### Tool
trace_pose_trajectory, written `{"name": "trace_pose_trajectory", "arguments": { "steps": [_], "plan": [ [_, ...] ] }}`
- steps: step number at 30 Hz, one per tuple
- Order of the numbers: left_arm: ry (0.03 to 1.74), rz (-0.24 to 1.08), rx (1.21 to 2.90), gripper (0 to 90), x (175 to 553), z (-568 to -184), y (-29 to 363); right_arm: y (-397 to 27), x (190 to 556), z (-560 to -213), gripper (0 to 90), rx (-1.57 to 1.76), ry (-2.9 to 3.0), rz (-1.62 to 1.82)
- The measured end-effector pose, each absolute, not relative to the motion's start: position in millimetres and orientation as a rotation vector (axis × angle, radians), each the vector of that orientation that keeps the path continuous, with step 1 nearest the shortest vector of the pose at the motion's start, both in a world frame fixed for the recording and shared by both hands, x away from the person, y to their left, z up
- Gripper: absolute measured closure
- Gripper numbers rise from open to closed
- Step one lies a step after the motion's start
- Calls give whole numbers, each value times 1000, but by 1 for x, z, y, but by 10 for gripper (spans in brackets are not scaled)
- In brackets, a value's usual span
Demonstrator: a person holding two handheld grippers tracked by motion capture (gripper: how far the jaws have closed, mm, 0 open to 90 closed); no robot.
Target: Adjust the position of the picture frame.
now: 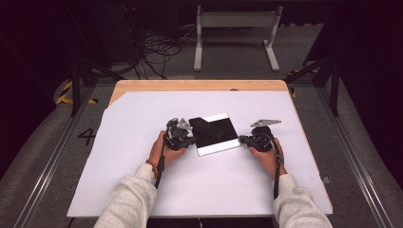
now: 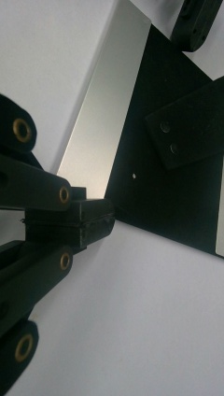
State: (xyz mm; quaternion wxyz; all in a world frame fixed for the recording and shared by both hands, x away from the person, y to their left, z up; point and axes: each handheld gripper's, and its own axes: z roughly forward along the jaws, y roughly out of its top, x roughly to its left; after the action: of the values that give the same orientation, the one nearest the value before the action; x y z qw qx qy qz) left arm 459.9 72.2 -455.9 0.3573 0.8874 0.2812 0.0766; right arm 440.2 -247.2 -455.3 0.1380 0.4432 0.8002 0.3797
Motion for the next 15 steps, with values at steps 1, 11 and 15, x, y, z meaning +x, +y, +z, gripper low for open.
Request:
{"name": "trace_pose_trajectory", "arguments": {
  "steps": [1, 11, 15],
  "plan": [
    [731, 193, 2288, 900, 460, -456, 73, -246, 439, -455, 900, 1282, 2318, 1100],
    [724, 203, 2293, 900, 459, -456, 79, -237, 432, -455, 900, 1243, 2329, 1086],
    [723, 199, 2296, 900, 459, -456, 83, -233, 429, -455, 900, 1226, 2334, 1076]
  ]
}}
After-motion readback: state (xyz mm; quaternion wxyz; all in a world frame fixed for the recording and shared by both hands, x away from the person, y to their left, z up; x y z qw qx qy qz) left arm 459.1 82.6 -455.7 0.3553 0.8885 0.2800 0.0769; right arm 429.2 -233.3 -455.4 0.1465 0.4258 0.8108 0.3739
